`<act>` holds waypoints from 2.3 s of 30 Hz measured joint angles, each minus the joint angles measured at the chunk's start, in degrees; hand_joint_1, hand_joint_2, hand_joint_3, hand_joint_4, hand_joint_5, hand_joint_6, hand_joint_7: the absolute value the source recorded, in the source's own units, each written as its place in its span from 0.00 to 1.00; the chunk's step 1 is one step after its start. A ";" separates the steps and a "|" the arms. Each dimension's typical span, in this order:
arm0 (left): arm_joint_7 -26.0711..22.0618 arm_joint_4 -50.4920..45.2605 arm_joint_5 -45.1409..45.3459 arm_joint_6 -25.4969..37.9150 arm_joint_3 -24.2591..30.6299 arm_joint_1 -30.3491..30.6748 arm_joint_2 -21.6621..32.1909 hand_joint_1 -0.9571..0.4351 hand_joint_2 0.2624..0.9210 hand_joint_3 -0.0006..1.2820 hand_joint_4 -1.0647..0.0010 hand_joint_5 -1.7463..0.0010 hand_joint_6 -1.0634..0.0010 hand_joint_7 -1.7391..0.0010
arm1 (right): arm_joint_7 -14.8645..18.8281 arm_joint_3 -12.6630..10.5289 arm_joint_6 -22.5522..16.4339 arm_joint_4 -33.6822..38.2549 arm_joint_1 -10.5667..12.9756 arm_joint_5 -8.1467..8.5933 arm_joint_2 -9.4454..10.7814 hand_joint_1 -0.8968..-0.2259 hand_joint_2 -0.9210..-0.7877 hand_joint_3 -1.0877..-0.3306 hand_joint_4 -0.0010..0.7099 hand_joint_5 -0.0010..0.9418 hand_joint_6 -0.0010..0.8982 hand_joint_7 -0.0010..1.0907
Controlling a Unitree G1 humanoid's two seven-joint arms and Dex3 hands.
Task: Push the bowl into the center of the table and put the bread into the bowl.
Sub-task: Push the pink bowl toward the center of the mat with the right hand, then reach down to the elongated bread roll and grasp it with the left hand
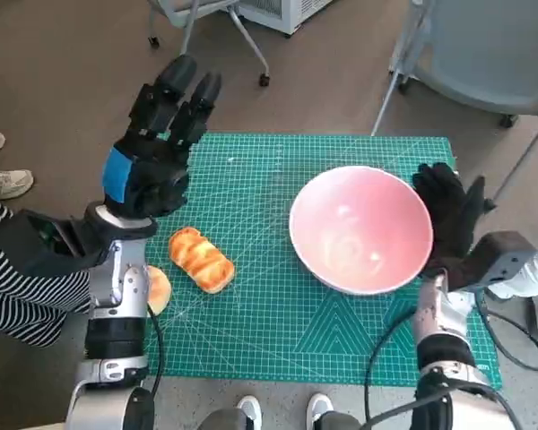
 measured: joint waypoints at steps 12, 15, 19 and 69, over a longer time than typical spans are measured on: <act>1.53 -2.45 0.14 0.26 0.09 1.60 0.29 0.16 1.00 0.29 0.90 0.99 1.00 0.75 | 0.59 -0.24 1.40 0.12 -2.07 0.73 2.65 0.44 0.00 0.22 0.13 0.01 0.04 0.36; 2.12 -3.05 0.45 0.26 0.09 2.08 0.38 0.16 1.00 0.30 0.90 0.99 1.00 0.74 | 0.60 -0.36 1.93 0.22 -2.51 0.92 3.18 0.44 0.00 0.20 0.13 0.01 0.06 0.37; 2.64 -4.16 0.66 0.28 0.08 2.82 0.46 0.16 1.00 0.30 0.90 0.99 1.00 0.74 | 0.60 -0.47 2.57 0.30 -3.00 1.80 3.85 0.44 0.00 0.19 0.13 0.01 0.07 0.38; 3.75 -4.77 1.32 0.11 -0.96 4.25 -0.46 0.14 1.00 0.33 0.89 0.99 1.00 0.75 | 4.57 7.27 -4.90 -23.58 1.90 0.83 0.15 0.28 0.00 0.44 0.14 0.01 0.08 0.38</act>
